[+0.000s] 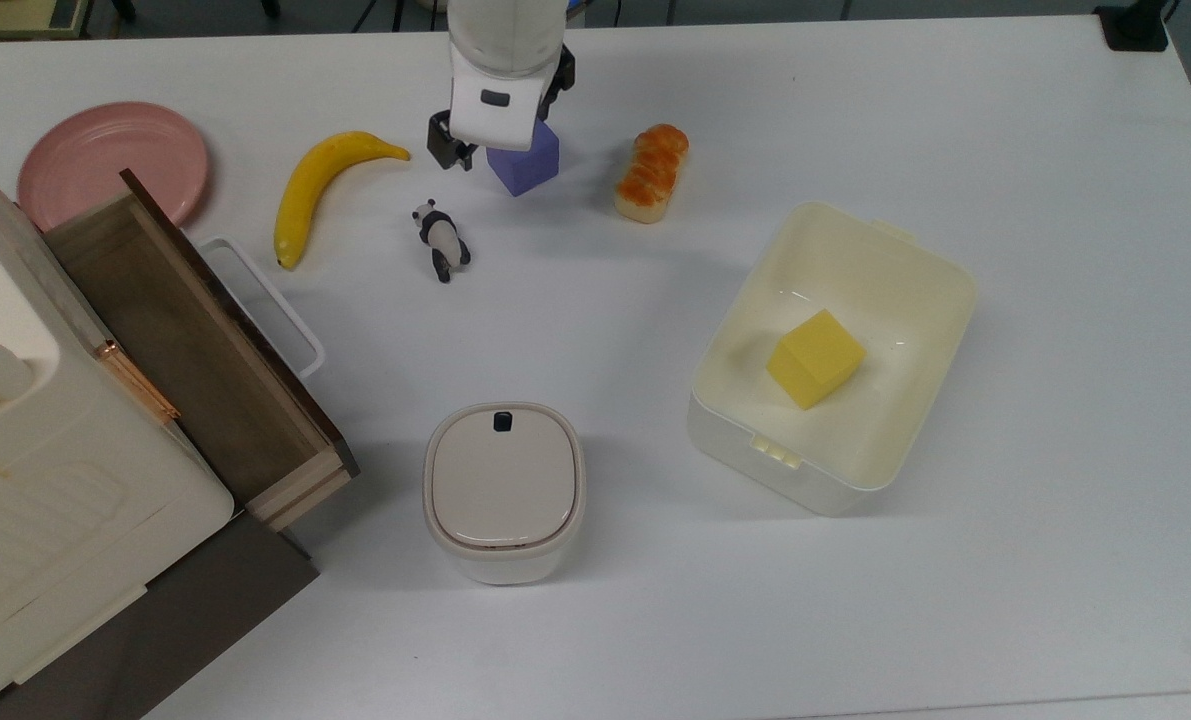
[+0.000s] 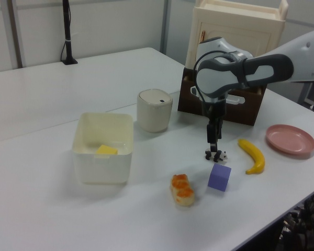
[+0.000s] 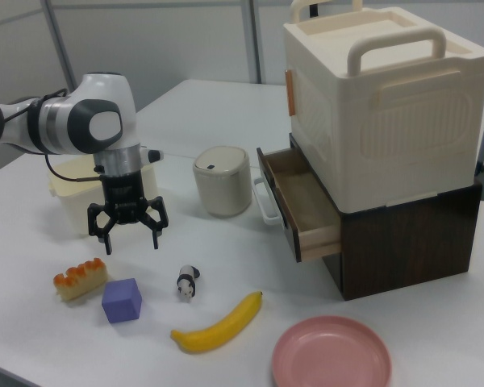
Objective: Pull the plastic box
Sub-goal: 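Move the gripper across the table to above the white plastic box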
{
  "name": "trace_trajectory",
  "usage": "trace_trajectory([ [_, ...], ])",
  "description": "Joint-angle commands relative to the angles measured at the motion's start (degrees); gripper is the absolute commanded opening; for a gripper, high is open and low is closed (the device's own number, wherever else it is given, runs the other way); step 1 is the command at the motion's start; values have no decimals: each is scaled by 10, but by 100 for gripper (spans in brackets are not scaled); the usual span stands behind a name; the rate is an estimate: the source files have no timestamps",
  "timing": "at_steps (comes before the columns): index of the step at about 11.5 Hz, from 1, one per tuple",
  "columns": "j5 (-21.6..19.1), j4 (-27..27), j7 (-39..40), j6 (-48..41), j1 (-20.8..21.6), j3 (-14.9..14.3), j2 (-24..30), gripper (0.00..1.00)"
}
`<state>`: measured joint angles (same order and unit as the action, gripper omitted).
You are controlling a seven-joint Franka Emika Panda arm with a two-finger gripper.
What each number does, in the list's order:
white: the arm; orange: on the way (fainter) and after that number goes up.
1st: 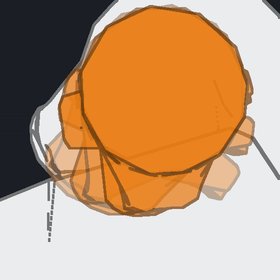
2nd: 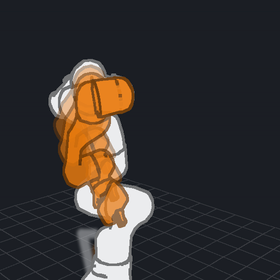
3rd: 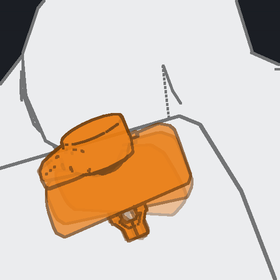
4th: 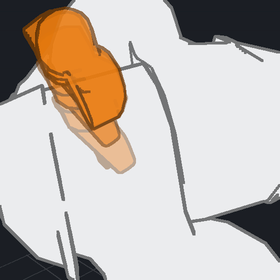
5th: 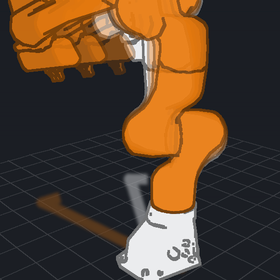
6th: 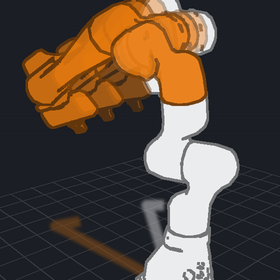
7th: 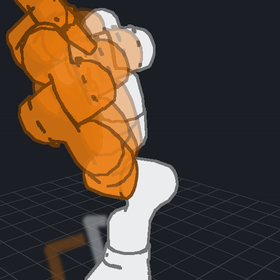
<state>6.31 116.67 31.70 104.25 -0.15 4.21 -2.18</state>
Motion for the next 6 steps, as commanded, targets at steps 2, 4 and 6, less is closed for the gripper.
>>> trace_trajectory([
  [2,1,2,-171,71,47,-3,16,100],
  [4,0,-47,-323,107,76,-3,-12,100],
  [6,-22,-87,-404,107,95,-3,-44,100],
])
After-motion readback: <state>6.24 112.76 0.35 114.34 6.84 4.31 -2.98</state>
